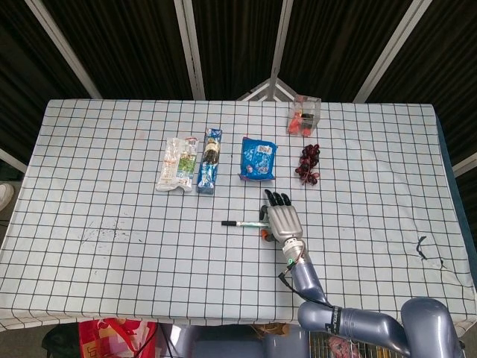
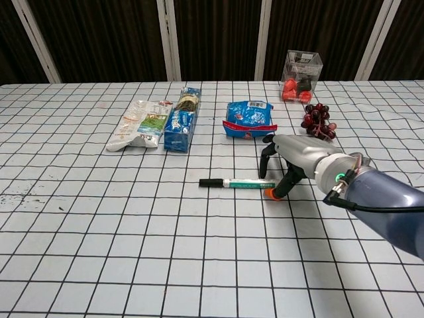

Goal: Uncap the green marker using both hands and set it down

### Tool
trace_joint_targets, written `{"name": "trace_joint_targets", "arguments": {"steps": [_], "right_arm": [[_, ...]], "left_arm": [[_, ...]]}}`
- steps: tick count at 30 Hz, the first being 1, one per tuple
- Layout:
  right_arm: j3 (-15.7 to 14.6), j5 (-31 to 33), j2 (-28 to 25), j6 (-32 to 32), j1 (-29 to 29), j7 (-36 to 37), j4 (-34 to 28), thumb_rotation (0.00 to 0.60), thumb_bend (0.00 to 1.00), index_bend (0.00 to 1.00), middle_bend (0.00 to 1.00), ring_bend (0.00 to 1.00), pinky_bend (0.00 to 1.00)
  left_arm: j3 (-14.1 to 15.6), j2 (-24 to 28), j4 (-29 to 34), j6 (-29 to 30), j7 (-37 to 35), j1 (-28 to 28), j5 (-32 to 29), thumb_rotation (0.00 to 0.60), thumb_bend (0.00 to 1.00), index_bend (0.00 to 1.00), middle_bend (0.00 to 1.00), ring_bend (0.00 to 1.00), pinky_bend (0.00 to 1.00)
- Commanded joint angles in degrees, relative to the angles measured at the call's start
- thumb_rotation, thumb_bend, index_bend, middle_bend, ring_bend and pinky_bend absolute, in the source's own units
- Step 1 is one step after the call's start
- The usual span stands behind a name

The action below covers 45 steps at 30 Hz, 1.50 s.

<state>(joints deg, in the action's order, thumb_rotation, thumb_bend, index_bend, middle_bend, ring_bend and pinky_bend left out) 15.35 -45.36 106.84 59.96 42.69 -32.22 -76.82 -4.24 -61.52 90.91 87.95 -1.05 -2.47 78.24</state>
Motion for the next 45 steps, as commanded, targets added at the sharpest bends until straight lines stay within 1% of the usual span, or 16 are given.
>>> {"name": "trace_joint_targets", "arguments": {"steps": [1, 5, 14, 18, 26, 32, 37, 40, 45], "right_arm": [[0.0, -0.1, 0.1, -0.2, 0.1, 0.2, 0.3, 0.6, 0.33, 0.52, 0.03, 0.06, 0.05], [0.0, -0.3, 0.2, -0.4, 0.2, 0.4, 0.5, 0.6, 0.33, 0.55, 0.03, 0.06, 0.05], [-0.3, -0.6, 0.5, -0.8, 0.2, 0.9, 1.1, 0.6, 0.33, 0.55, 0.03, 0.05, 0.05], [-0.3, -1.1, 0.3, -0.7, 0.2, 1.3, 1.0, 0.6, 0.33, 0.57, 0.03, 0.06, 0.05], [-0.5, -3.6, -0.9, 0.4, -0.6, 3.1, -1.1, 0.6, 0.35, 0.62, 0.03, 0.06, 0.05], [-1.0, -5.0, -1.8, 0.7, -1.1, 3.8, -2.7, 0.6, 0.35, 0.63, 0.03, 0.06, 0.05], [-1.0, -5.2, -1.7, 0.4, -1.1, 4.2, -2.4, 0.6, 0.36, 0.65, 0.03, 0.06, 0.05], [-0.9, -5.2, -1.4, 0.3, -1.1, 4.5, -1.9, 0.6, 0.38, 0.67, 0.03, 0.06, 0.05], [-0.9, -5.0, -1.0, 0.0, -1.0, 4.6, -0.9, 0.6, 0.41, 0.73, 0.03, 0.08, 0.05]], "left_arm": [[0.0, 0.1, 0.1, 0.1, 0.1, -0.1, -0.1, 0.6, 0.56, 0.06, 0.0, 0.0, 0.07], [0.0, 0.1, 0.3, 0.2, 0.3, -0.1, -0.1, 0.6, 0.56, 0.06, 0.0, 0.0, 0.07], [0.0, 0.1, 0.3, 0.2, 0.5, -0.2, -0.2, 0.6, 0.56, 0.06, 0.0, 0.0, 0.07], [0.0, 0.0, 0.2, 0.1, 0.5, -0.2, -0.3, 0.6, 0.56, 0.06, 0.0, 0.0, 0.07], [-0.1, -0.2, 0.2, 0.2, 0.6, -0.1, -0.2, 0.6, 0.56, 0.06, 0.0, 0.0, 0.07], [-0.1, -0.3, 0.2, 0.3, 0.6, -0.1, 0.0, 0.6, 0.56, 0.06, 0.0, 0.0, 0.07], [-0.1, -0.3, 0.2, 0.4, 0.5, -0.2, -0.1, 0.6, 0.56, 0.06, 0.0, 0.0, 0.07], [-0.1, -0.2, 0.2, 0.5, 0.3, -0.3, -0.1, 0.6, 0.56, 0.06, 0.0, 0.0, 0.07], [-0.1, -0.1, 0.1, 0.5, 0.1, -0.4, -0.2, 0.6, 0.56, 0.06, 0.0, 0.0, 0.07]]}}
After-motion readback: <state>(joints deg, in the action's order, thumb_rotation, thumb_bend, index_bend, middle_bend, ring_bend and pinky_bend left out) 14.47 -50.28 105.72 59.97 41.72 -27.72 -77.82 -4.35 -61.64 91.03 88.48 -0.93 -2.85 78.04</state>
